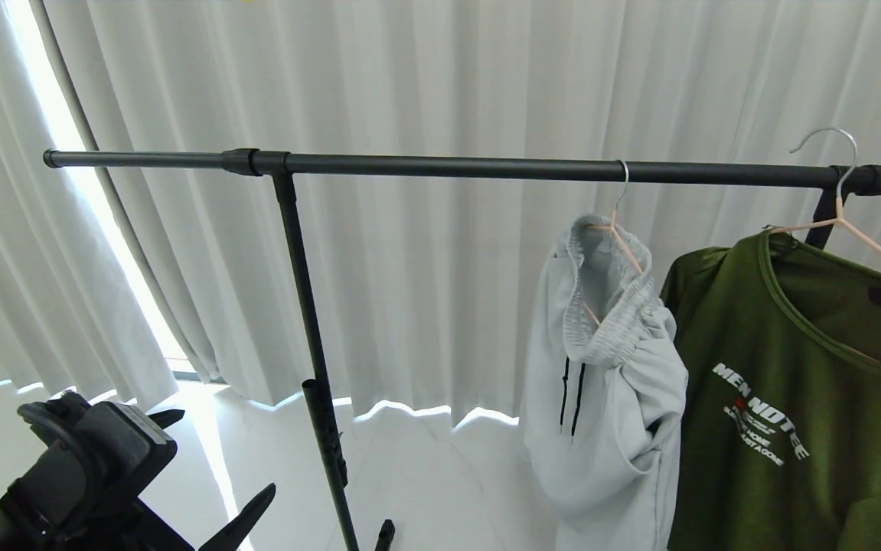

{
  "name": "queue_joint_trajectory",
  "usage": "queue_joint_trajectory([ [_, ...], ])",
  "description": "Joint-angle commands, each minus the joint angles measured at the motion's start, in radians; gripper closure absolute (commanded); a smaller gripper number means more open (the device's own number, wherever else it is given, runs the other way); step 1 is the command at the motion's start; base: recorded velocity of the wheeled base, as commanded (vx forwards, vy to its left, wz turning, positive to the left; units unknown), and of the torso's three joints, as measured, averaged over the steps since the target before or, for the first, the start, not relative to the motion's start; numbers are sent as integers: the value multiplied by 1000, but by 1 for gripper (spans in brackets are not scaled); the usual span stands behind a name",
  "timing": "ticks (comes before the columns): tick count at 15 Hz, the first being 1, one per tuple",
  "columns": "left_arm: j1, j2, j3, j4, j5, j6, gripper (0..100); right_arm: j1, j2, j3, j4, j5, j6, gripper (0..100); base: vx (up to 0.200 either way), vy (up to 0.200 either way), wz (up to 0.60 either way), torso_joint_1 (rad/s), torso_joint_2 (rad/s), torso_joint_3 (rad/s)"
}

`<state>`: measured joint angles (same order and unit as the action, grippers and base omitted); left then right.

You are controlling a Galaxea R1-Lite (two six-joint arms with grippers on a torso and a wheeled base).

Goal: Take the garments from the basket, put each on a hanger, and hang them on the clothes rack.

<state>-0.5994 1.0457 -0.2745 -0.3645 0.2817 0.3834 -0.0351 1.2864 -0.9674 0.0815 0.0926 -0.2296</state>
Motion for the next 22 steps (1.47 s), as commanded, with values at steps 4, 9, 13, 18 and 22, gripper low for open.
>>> queue_joint_trajectory([
  [4, 0, 0, 0, -1, 1, 0, 0, 0, 186, -139, 0, -5, 9, 100, 0, 0, 0, 0, 0, 0],
  [9, 0, 0, 0, -1, 1, -1, 0, 3, 245, -155, 0, -7, 10, 100, 0, 0, 0, 0, 0, 0],
  [13, 0, 0, 0, -1, 1, -1, 0, 3, 266, -157, 0, -7, 10, 100, 0, 0, 0, 0, 0, 0],
  [18, 0, 2, 0, -1, 1, -1, 0, 26, 266, -157, 0, -7, 10, 100, 0, 0, 0, 0, 0, 0],
  [22, 0, 0, 0, -1, 1, -1, 0, 38, 263, -155, 1, -8, 10, 100, 0, 0, 0, 0, 0, 0],
])
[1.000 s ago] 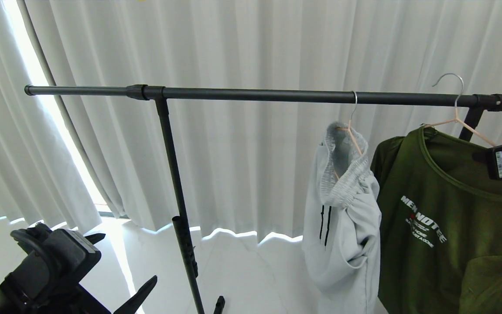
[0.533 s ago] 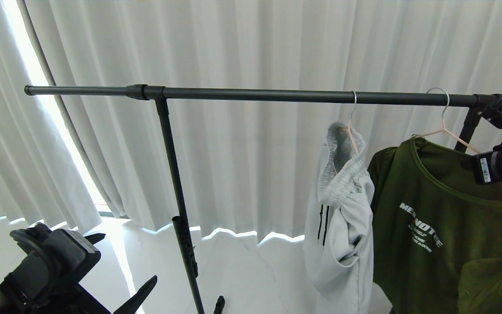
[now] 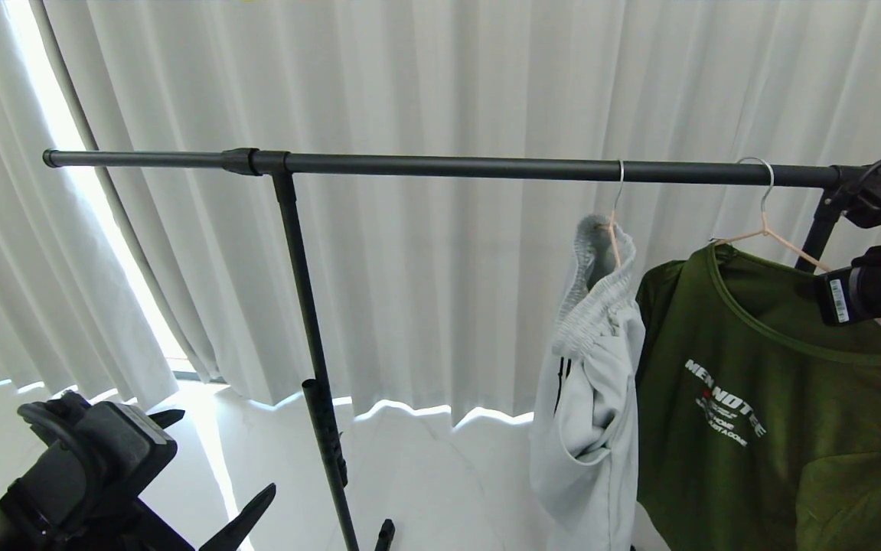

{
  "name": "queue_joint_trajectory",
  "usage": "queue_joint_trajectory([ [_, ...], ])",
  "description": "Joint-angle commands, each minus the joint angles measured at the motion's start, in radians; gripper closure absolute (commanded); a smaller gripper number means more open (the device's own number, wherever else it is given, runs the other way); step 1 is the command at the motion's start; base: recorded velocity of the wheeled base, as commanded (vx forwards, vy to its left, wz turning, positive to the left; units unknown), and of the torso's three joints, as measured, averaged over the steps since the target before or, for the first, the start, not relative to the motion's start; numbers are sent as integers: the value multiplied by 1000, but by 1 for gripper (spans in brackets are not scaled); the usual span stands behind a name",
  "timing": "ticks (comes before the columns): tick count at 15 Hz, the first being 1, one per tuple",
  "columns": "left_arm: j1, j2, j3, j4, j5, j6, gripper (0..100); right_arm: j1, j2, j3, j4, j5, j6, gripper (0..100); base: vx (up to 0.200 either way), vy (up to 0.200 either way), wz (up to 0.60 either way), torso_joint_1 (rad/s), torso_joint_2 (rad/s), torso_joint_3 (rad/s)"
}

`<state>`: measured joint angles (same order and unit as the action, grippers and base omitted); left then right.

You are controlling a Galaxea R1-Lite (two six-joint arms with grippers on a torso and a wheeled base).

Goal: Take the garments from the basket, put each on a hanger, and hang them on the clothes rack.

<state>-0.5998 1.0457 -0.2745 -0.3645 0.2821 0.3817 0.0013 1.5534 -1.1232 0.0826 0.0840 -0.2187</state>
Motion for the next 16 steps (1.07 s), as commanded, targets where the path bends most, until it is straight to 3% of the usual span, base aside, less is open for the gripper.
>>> queue_joint_trajectory([
  [1, 0, 0, 0, -1, 0, 0, 0, 2, -6, 2, 0, 0, -1, 0, 0, 0, 0, 0, 0, 0],
  [5, 0, -3, 0, -1, 0, 0, 0, 0, -22, 3, -1, -6, 1, 0, 0, 0, 0, 0, 0, 0],
  [10, 55, -29, 23, -1, 6, 0, 0, -3, -139, 20, -1, -4, 94, 0, 0, 0, 0, 0, 0, 0],
  [12, 133, -62, 32, 1, 6, 0, 0, -6, -222, 60, -1, -1, 139, 0, 0, 0, 0, 0, 0, 0],
  [16, 333, -184, 61, 1, 6, 3, 0, -50, -343, 169, -3, -3, 136, 0, 0, 0, 0, 0, 0, 0],
])
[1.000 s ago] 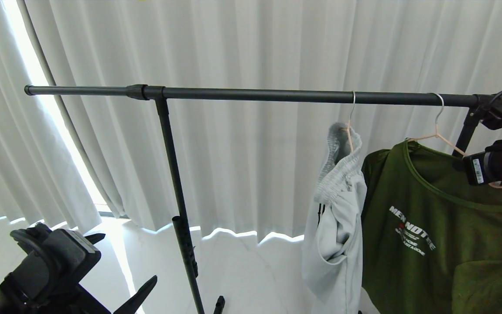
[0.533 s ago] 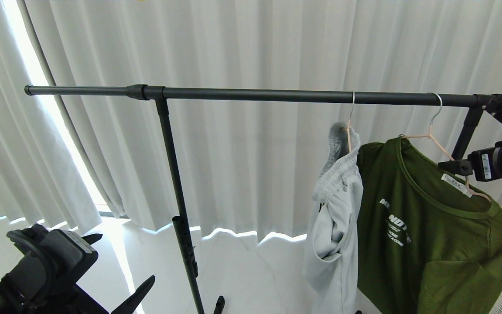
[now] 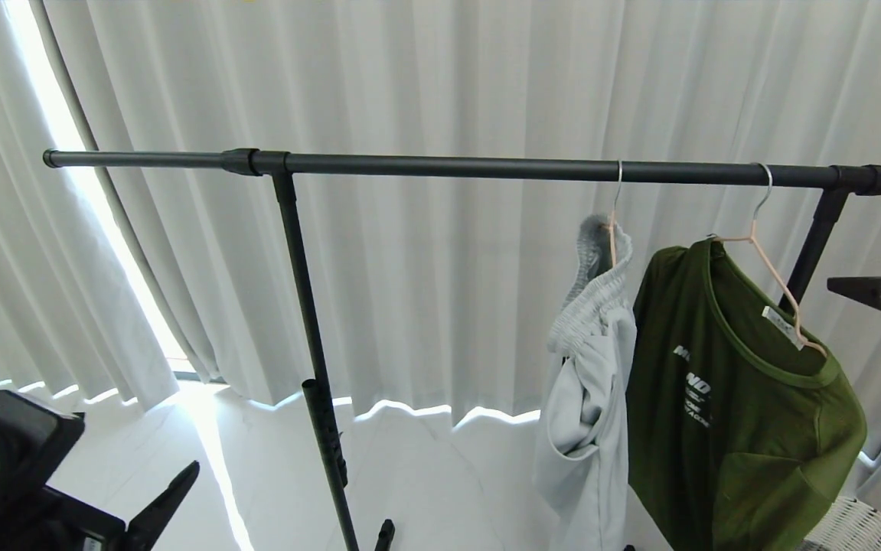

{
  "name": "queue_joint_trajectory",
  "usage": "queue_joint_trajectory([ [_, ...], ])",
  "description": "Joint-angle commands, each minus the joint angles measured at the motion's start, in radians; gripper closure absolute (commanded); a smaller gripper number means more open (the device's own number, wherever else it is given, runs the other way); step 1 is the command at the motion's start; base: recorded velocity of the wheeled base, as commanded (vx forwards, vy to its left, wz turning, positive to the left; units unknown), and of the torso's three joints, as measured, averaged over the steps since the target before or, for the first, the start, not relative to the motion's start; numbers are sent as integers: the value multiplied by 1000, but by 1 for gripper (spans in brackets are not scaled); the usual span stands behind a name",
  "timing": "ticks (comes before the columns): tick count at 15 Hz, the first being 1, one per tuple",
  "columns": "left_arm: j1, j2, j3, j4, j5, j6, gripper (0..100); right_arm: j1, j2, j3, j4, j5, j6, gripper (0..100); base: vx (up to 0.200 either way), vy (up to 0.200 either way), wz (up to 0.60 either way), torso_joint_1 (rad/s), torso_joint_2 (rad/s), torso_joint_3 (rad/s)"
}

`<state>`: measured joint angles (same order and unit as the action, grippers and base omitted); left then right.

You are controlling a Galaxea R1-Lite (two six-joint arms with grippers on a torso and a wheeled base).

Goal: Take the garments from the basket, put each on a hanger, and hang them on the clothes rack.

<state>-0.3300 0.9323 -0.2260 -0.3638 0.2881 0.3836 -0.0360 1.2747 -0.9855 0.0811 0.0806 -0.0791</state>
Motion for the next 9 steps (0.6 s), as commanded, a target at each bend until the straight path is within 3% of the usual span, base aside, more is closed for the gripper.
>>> queue_joint_trajectory([
  [1, 106, -115, 27, 0, 2, 1, 0, -13, -98, 61, -1, 1, -4, 0, 0, 0, 0, 0, 0, 0],
  [5, 249, -285, 111, 3, 25, 3, 0, -12, -256, 238, -78, 19, -57, 0, 0, 0, 0, 0, 0, 0],
  [8, 292, -455, 223, 6, 120, 4, 0, -12, -436, 432, -113, 16, -119, 0, 0, 0, 0, 0, 0, 0],
  [9, 292, -523, 226, 60, 144, 4, 0, -12, -511, 498, -113, 14, -129, 0, 0, 0, 0, 0, 0, 0],
])
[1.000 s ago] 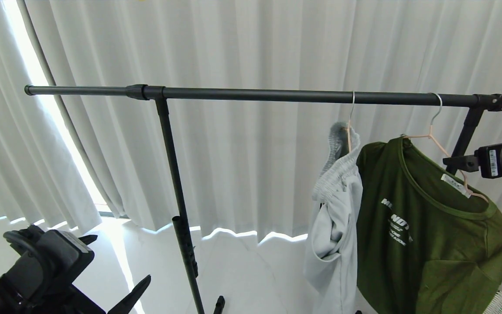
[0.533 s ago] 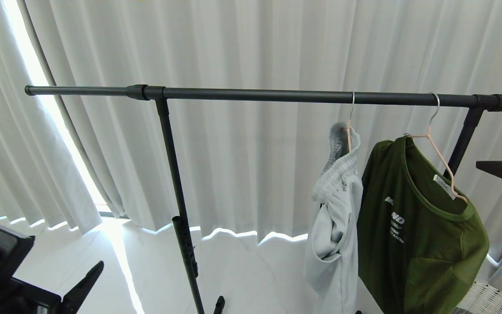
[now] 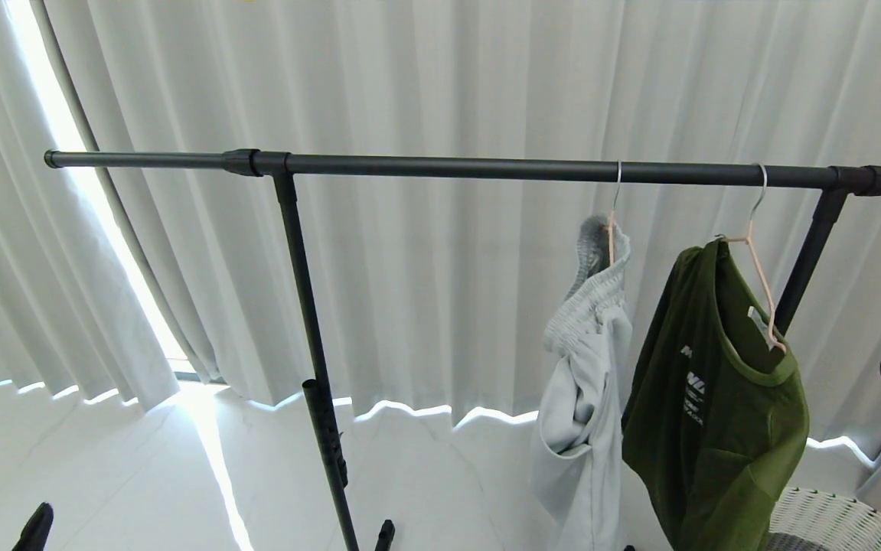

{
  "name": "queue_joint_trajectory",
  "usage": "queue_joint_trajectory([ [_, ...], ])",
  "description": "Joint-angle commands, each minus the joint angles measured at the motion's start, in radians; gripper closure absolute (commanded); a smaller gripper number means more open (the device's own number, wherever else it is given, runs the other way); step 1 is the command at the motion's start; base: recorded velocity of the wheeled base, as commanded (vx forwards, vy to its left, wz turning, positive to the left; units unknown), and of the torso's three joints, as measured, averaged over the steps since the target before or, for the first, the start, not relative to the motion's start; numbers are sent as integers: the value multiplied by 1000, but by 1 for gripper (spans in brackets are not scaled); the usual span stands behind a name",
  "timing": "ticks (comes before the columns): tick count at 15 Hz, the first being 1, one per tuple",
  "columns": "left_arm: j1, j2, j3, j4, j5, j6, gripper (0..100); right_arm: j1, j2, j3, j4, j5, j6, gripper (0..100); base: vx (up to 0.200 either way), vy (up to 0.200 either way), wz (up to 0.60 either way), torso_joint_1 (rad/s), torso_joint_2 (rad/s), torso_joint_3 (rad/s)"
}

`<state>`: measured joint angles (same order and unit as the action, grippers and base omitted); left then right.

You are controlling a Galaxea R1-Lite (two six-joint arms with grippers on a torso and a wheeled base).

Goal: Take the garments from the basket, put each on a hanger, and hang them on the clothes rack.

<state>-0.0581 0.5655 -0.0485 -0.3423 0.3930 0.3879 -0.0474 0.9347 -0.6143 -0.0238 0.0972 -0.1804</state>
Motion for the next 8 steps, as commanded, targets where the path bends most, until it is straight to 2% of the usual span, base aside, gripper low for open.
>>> queue_joint_trajectory([
  [1, 20, -225, 49, 131, 44, -1, 0, 0, -241, 176, -1, -4, -30, 0, 0, 0, 0, 0, 0, 0],
  [3, 20, -371, 41, 287, 41, 5, 0, -3, -363, 265, 18, -11, -30, 0, 0, 0, 0, 0, 0, 0],
  [8, 20, -500, 38, 284, 43, -3, 0, -3, -637, 458, 68, -90, -33, 0, 0, 0, 0, 0, 0, 0],
])
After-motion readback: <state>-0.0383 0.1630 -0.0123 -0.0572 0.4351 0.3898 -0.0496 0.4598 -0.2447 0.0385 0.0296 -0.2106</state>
